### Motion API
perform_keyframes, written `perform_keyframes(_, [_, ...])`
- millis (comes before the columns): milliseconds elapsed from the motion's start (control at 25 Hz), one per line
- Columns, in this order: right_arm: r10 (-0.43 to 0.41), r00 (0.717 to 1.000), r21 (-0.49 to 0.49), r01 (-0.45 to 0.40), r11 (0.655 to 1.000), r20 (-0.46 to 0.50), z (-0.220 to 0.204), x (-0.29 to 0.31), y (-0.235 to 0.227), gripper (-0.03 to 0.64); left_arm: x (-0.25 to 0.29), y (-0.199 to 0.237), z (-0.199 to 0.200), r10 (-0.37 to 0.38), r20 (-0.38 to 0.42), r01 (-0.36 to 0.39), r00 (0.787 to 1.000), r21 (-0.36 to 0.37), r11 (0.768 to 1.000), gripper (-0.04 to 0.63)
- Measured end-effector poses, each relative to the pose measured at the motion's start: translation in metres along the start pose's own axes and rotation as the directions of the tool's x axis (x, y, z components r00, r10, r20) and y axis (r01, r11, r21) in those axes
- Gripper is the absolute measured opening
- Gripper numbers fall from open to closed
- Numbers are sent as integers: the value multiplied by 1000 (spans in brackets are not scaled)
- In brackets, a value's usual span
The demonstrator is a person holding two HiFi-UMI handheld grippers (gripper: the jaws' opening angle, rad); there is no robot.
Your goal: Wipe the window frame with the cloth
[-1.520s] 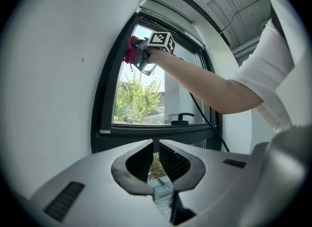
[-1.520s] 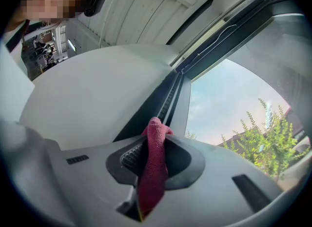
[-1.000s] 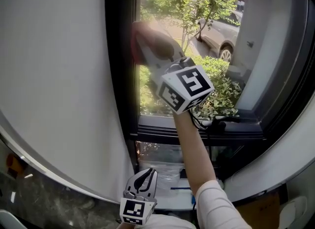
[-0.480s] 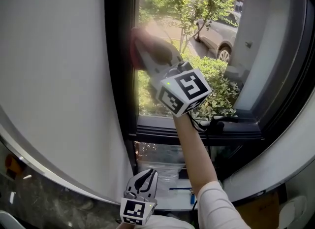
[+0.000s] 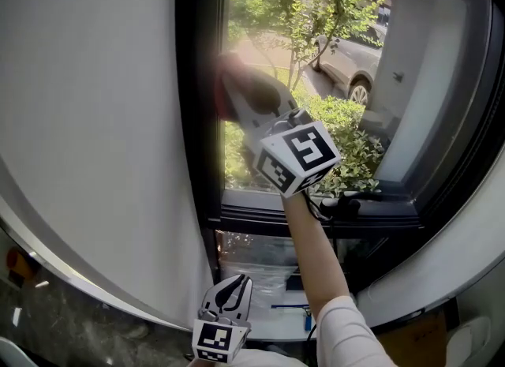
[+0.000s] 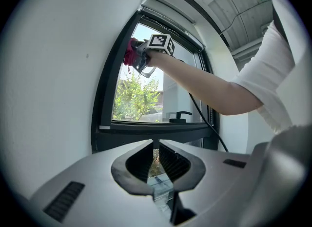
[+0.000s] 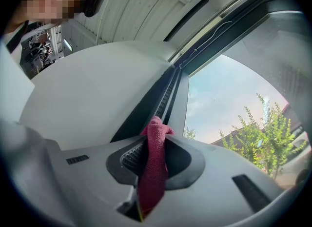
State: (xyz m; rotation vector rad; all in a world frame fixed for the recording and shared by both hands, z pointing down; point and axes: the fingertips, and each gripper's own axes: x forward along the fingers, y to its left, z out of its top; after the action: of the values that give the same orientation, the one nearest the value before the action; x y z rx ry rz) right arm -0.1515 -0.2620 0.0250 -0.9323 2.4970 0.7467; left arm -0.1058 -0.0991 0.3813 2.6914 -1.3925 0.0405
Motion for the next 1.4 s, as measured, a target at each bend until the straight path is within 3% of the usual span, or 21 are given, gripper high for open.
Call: perform_keyframes(1400, [16, 997, -9, -17, 1000, -79, -27, -16, 12, 75, 3, -10, 2, -54, 8, 54, 999, -2, 999, 41])
